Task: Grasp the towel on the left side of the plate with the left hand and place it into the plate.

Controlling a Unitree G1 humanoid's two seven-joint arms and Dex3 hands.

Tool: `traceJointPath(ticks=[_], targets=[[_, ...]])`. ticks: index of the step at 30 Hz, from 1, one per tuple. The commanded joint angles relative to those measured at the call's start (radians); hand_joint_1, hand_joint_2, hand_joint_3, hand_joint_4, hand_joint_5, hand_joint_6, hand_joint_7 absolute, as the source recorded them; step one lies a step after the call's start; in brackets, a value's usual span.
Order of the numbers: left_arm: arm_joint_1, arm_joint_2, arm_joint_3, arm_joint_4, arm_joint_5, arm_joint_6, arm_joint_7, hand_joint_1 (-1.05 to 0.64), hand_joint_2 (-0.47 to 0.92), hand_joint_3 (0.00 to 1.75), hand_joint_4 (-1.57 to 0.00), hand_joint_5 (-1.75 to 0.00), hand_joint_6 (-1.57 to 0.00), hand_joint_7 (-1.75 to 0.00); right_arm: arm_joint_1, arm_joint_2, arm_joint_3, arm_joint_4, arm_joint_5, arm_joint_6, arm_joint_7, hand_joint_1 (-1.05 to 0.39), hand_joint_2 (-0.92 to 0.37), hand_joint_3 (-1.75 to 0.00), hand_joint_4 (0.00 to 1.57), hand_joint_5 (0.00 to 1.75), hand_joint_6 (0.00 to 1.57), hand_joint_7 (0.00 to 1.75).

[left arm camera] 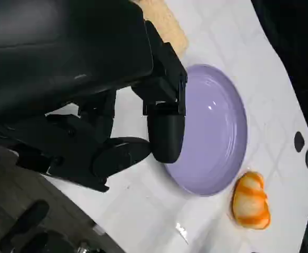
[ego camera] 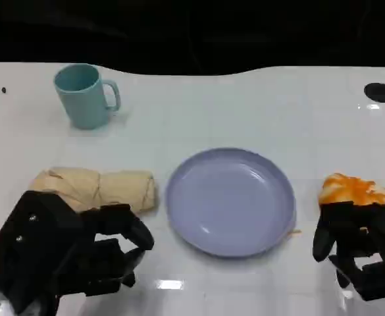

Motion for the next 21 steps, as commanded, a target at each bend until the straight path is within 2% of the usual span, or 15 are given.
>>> traceJointPath(ticks=[1, 21], targets=[[-0.004, 0.008, 0.010, -0.006, -0.005, 0.012, 0.003, -0.12, 0.81, 0.73, -0.59, -1.75, -0.61, -1.47, 0.004, -0.014, -0.007, -0.004, 0.001, -0.013, 0.004, 0.14, -0.70, -0.96, 0.64, 1.74, 0.63, 1.46], [-0.004, 0.008, 0.009, -0.003, -0.013, 0.011, 0.000, -0.12, 0.81, 0.72, -0.56, -1.75, -0.60, -1.47, 0.001, -0.014, -0.005, -0.011, 0.000, 0.013, 0.000, 0.13, -0.70, -0.95, 0.64, 1.75, 0.64, 1.47]])
